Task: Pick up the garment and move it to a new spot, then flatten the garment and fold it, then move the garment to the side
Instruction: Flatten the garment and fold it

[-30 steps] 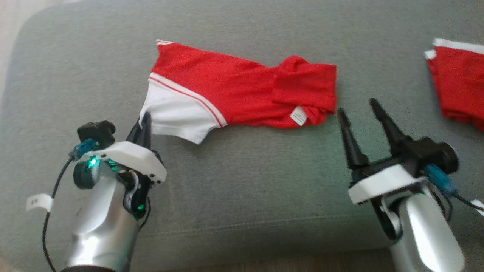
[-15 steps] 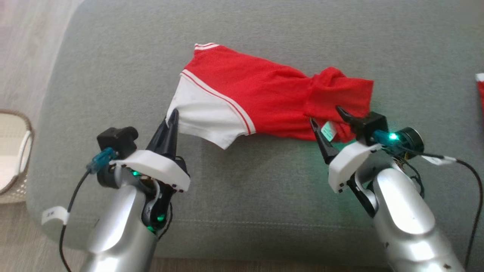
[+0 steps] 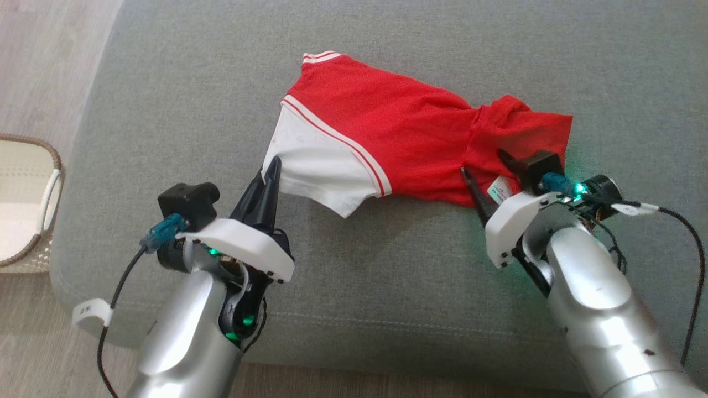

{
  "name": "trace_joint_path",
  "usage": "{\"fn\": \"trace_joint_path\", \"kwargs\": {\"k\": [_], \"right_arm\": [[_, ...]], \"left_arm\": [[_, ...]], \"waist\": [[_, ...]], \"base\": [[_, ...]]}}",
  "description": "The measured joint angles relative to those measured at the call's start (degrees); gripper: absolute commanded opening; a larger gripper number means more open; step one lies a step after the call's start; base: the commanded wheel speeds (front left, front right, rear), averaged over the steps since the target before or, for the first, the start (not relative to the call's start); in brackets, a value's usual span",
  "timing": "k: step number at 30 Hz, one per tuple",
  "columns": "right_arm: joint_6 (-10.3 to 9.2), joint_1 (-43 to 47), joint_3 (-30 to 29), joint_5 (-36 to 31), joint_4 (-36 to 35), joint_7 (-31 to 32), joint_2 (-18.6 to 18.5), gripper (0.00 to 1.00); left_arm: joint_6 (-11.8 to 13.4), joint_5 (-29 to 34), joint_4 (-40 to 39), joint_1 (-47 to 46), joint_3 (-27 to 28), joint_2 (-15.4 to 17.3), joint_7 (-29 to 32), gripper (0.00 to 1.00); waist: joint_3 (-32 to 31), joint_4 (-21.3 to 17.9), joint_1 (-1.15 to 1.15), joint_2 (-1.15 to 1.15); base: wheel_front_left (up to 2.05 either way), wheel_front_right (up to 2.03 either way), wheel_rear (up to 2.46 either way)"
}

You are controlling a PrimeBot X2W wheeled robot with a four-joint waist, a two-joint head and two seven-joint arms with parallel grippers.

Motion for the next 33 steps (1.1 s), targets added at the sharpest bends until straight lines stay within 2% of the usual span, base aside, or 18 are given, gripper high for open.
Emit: {"fn": "trace_joint_path", "kwargs": {"k": [1, 5, 9, 17, 22, 28, 33], "right_arm": [[0.0, -0.37, -0.76, -0.47, 0.55, -0.55, 0.01, 0.0], [0.0, -1.43, -4.02, -1.27, 1.76, -2.75, -0.03, 0.0], [0.0, -1.46, -6.35, 0.6, 1.65, -4.14, -0.01, 0.0], [0.0, -1.42, -14.79, 3.79, -3.47, -5.13, -0.14, 0.0], [0.0, -1.01, -17.89, 7.65, -8.37, -1.9, -0.54, 0.0], [0.0, 2.57, -19.08, 8.49, -15.44, 1.69, -1.64, 0.0], [0.0, 7.15, -23.08, 8.7, -16.56, 3.75, -3.1, 0.0]], "left_arm": [[0.03, 0.0, -0.05, 0.0, -0.02, 0.0, 0.0, 0.0], [0.52, -0.25, -0.07, 0.01, 0.12, 0.04, 0.0, 0.0], [0.56, -1.12, -0.09, 0.07, 0.78, 0.08, -0.13, 0.0], [1.48, -4.15, -2.37, 1.33, 4.27, 0.83, -0.97, 0.0], [2.24, -5.64, -4.58, 2.67, 6.31, 1.55, -1.13, 0.0], [3.83, -6.67, -7.09, 4.81, 8.42, 2.23, -1.62, 0.0], [5.53, -6.54, -7.38, 4.85, 9.28, 3.0, -1.7, 0.0]], "waist": [[0.12, 0.06, 0.0, 0.0], [-0.05, -0.1, 0.0, 0.0], [-0.87, -0.6, 0.0, 0.0], [-4.64, -3.34, 0.0, 0.0], [-7.45, -5.51, 0.0, 0.0], [-9.66, -8.13, 0.0, 0.0], [-9.76, -9.01, 0.0, 0.0]], "base": [[0.0, 0.0, 0.0], [0.0, 0.0, 0.0], [0.0, 0.0, 0.0], [0.0, 0.0, 0.0], [0.0, 0.0, 0.0], [0.0, 0.0, 0.0], [0.0, 0.0, 0.0]]}}
